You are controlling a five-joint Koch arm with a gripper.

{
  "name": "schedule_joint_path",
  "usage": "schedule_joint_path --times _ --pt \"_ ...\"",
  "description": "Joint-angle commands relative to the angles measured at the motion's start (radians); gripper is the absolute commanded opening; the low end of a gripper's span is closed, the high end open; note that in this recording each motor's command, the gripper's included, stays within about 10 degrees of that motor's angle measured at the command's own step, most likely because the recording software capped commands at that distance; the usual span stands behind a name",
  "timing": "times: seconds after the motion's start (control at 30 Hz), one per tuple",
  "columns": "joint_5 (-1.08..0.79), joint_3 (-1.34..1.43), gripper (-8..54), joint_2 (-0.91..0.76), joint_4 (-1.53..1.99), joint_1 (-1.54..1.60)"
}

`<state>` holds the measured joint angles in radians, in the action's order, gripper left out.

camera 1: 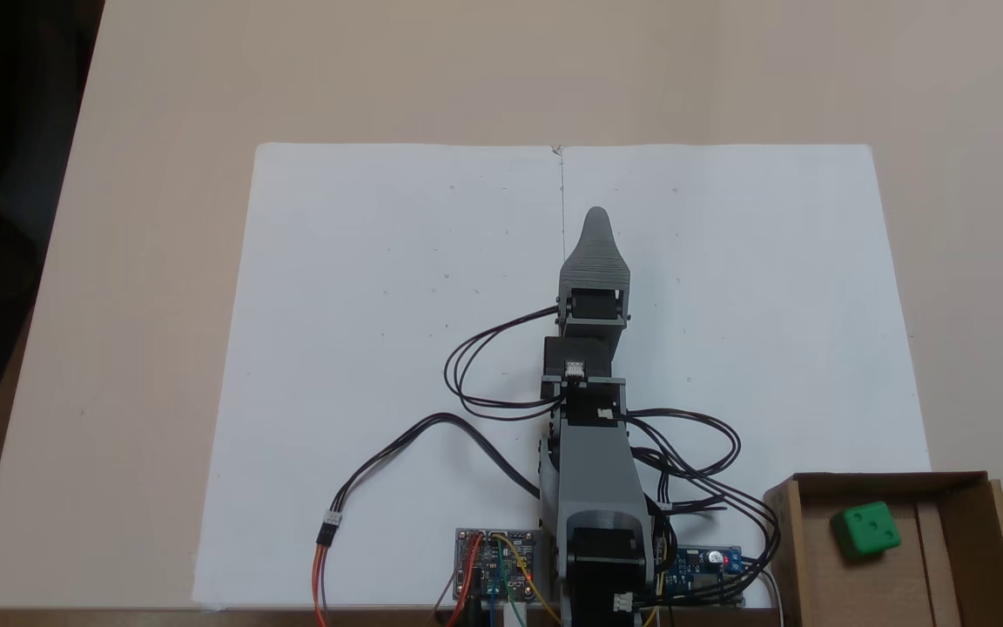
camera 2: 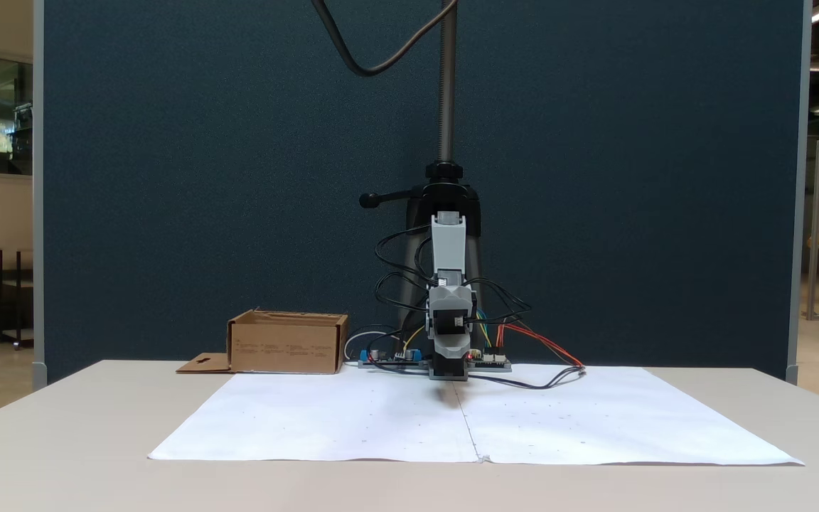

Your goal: Grasp a green dice and put it in the bin.

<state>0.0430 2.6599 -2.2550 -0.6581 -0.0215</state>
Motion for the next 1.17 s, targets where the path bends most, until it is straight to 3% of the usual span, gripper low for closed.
schedule_joint_path --times 0.0,0.2,0.43,1.13 --pt "-0.074 0.175 43.2 -0.101 -0.175 -0.011" --pt "-0.083 0.175 43.6 -0.112 -0.175 -0.011" --pt "-0.256 0.175 45.3 -0.110 -0.175 -0.080" --pt "-0.244 0.175 45.1 -0.115 -0.175 -0.014"
